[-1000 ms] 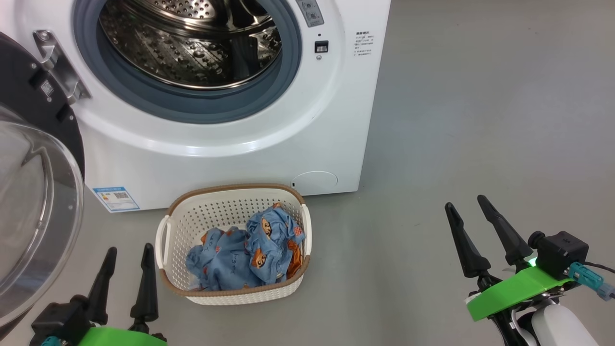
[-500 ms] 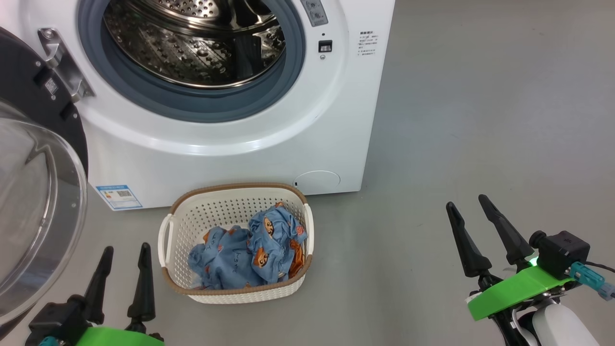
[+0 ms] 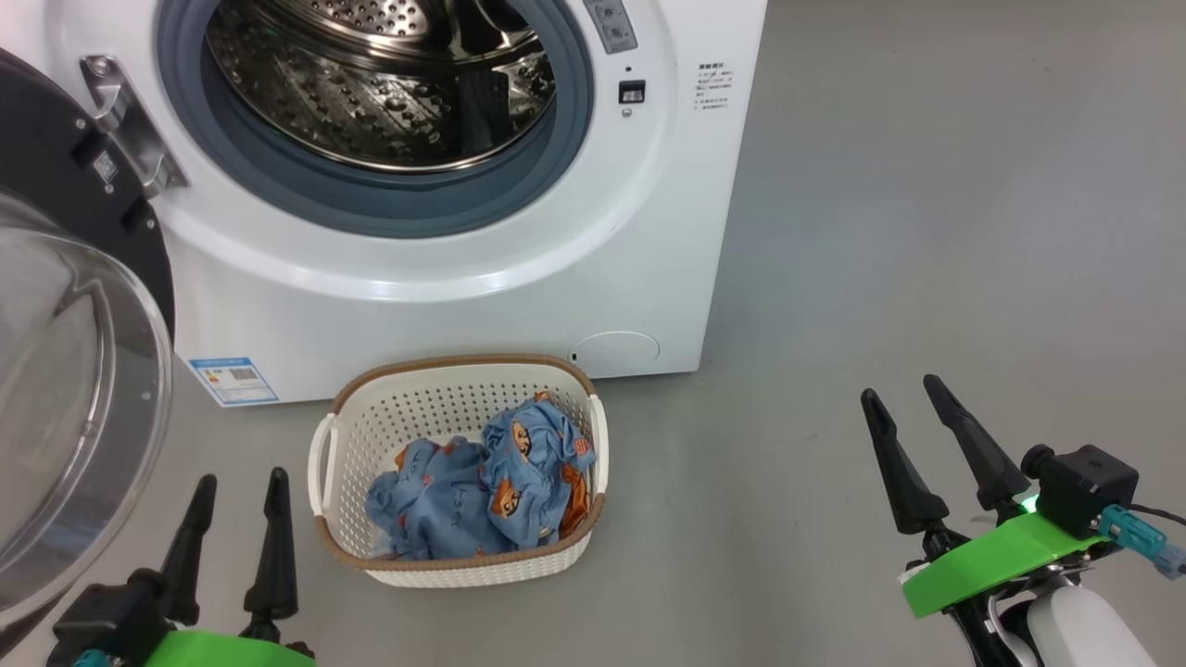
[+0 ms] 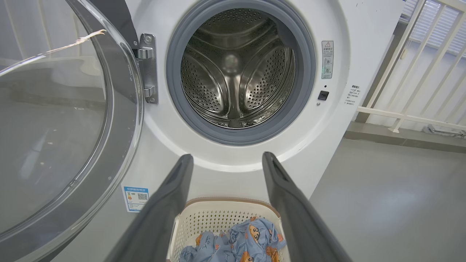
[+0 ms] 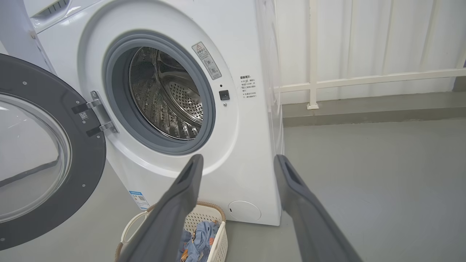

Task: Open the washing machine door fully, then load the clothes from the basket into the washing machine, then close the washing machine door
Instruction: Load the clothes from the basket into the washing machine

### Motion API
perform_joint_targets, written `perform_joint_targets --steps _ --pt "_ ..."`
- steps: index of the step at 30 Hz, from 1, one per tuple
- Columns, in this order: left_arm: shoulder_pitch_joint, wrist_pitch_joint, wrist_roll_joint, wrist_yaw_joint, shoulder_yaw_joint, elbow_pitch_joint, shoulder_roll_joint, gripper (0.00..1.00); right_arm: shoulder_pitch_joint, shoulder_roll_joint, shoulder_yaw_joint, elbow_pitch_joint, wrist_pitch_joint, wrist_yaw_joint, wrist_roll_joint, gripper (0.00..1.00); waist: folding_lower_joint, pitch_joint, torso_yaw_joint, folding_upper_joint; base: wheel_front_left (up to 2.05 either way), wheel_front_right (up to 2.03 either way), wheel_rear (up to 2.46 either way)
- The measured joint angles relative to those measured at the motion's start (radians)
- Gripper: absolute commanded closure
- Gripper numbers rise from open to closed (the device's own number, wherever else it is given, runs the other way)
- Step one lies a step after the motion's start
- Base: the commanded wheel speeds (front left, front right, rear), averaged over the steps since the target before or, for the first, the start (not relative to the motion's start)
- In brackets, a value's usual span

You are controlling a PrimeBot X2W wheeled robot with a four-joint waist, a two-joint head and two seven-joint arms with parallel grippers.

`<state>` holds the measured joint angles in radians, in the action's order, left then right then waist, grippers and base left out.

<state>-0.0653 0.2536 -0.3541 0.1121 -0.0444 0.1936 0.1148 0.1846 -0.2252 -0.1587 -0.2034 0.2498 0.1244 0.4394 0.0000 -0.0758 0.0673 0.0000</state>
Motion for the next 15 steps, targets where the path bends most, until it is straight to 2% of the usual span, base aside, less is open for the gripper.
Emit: perform_joint_targets --steps 15 --pt "0.000 0.000 0.003 0.007 0.009 0.002 -0.007 0.00 0.000 0.000 0.000 0.000 0.000 0.000 0.000 0.00 0.0000 -0.003 -0.001 0.0000 0.89 -0.89 0.00"
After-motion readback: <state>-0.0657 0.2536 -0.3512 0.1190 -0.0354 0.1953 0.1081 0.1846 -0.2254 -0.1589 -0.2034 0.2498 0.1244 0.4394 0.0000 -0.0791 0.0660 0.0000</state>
